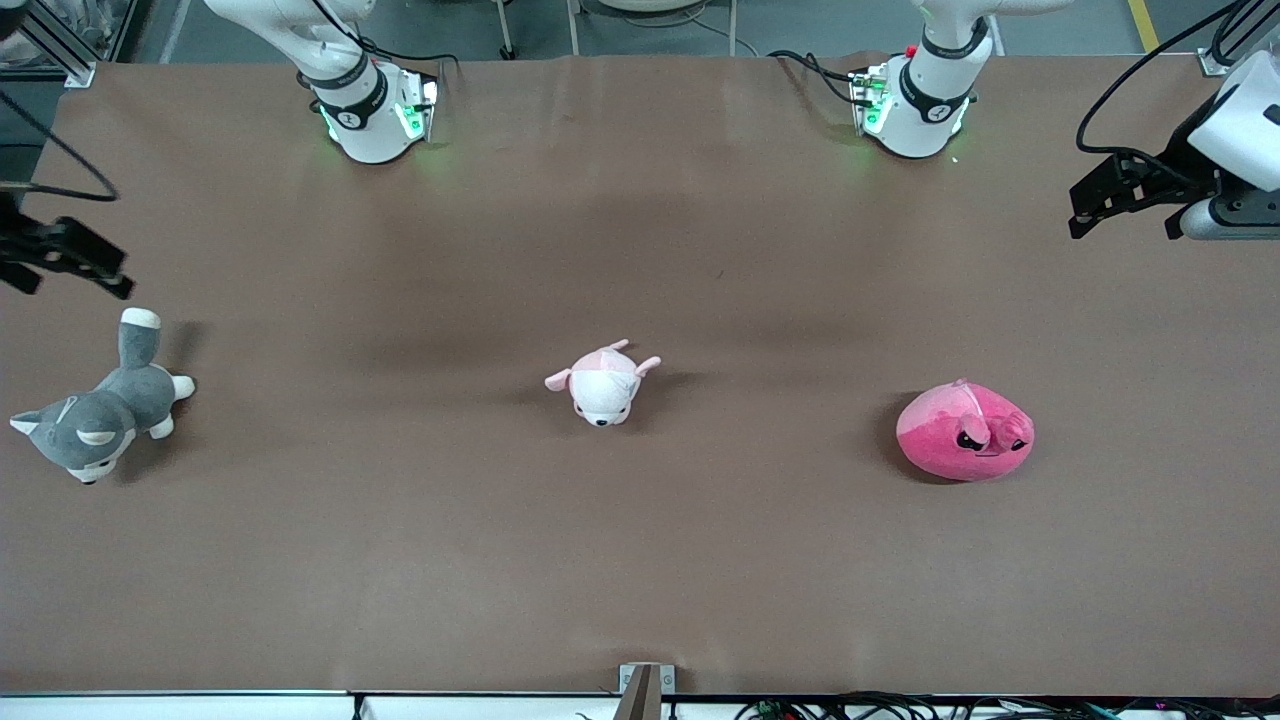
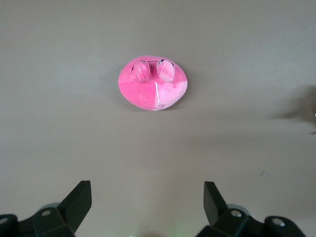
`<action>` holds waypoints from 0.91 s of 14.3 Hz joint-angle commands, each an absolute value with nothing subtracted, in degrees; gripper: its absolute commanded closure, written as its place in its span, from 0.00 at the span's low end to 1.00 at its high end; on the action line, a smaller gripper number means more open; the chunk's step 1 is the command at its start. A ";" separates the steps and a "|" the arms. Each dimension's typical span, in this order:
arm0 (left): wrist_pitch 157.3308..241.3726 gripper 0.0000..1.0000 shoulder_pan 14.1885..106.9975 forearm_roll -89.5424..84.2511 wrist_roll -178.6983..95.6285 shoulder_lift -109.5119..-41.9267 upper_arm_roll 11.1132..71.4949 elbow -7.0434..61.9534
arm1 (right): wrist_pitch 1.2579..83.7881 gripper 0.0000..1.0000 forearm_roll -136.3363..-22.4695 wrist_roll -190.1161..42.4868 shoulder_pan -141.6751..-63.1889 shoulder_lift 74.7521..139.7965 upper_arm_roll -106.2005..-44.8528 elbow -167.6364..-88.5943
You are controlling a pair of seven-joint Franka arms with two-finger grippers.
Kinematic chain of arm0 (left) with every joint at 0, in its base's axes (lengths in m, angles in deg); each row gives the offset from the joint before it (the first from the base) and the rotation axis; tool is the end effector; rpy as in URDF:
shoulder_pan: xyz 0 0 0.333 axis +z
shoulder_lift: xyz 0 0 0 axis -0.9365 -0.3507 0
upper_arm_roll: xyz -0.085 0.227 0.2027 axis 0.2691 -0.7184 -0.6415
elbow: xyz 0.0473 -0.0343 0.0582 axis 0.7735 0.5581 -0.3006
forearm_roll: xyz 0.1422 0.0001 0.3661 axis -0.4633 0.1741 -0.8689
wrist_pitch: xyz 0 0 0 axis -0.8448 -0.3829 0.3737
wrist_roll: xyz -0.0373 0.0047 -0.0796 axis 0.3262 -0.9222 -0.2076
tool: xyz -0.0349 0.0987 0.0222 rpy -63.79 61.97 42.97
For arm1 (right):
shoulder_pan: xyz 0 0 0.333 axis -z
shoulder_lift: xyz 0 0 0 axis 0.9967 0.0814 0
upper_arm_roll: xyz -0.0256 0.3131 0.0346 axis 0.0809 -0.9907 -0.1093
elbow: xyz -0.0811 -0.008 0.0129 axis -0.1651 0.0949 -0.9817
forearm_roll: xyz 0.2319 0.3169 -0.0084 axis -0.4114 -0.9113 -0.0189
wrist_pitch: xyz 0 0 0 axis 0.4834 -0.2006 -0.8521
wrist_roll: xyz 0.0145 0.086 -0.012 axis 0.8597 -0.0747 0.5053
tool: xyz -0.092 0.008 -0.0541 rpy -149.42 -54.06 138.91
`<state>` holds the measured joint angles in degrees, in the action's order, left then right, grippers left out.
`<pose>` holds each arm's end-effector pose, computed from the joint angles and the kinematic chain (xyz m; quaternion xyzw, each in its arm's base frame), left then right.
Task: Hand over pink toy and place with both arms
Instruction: 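Move the left gripper down toward the pink plush pig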
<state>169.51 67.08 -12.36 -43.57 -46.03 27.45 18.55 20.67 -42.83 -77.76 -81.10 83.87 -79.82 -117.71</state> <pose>0.5235 -0.0624 0.6530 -0.9997 0.0201 -0.0050 0.0085 0.5597 -0.0522 0.6424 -0.9983 0.0376 -0.0438 0.0006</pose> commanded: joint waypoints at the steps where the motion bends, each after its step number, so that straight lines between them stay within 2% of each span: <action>1: 168.85 0.00 67.36 -13.40 -44.65 -46.49 27.46 17.48 | 21.64 0.00 -43.96 -77.43 -80.93 83.46 -80.88 -118.22; 5: 168.94 0.00 67.53 -13.48 -44.65 -48.68 27.11 15.29 | 22.27 0.00 -44.32 -77.35 -79.63 83.11 -80.27 -118.21; 8: 169.55 0.00 68.84 -13.31 -44.73 -55.17 25.54 11.77 | 22.26 0.00 -43.61 -77.35 -79.27 83.19 -80.45 -118.13; 13: 181.57 0.00 73.33 -13.31 -44.91 -64.32 25.26 13.78 | 21.39 0.00 -43.52 -76.83 -79.09 83.28 -80.36 -118.65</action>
